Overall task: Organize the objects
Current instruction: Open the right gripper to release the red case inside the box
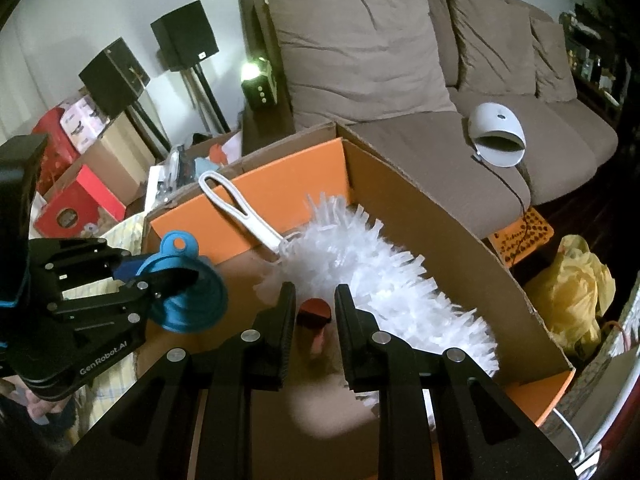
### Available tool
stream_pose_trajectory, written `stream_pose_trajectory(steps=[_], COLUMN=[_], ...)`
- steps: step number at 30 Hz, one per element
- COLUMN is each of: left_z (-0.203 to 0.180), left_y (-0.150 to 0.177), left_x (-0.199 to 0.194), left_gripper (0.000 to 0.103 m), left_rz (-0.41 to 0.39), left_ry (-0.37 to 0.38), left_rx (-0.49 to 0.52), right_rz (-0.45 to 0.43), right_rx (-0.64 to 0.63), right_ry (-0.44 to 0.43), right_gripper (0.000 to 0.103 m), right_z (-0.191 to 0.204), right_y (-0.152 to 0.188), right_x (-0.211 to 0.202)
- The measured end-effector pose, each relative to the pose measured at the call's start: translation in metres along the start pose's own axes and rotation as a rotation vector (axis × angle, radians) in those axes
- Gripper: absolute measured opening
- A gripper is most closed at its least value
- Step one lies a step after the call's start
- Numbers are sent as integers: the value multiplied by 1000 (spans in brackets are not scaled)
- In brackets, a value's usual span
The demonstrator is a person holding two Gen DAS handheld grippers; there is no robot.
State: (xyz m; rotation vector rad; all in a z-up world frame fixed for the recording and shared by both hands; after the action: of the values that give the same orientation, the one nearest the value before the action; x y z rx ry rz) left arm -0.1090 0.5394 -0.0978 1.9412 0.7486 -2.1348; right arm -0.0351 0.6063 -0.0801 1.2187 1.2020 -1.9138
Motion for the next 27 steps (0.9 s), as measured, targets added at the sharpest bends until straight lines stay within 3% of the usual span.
stream_pose_trajectory(steps=[6, 27], left_z=[0, -4], left_y=[0, -1], left_x=[1, 7], left_gripper=[11, 11], left_rz=[5, 14], left_ry=[5, 18], left_rx=[-1, -4], right_rz=[-16, -22], right_rx=[-1, 1], right_ry=[1, 0], right_gripper=[15, 15], right_z=[1, 1], right_y=[-1, -3], right_x=[-2, -2])
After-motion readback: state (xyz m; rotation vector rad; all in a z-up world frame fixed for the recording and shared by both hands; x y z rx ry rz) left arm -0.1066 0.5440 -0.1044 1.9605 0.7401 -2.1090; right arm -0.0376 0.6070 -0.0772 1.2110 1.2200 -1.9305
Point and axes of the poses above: each gripper's, at about its wrist camera, not at the fingertips, and x roughly the way its jaws point, z to its left, y to its underside, the point moved 3 cm from there along x, roughly the way its jaws point, and after that the axes turned 14 degrees about z, right-handed, at the moved point
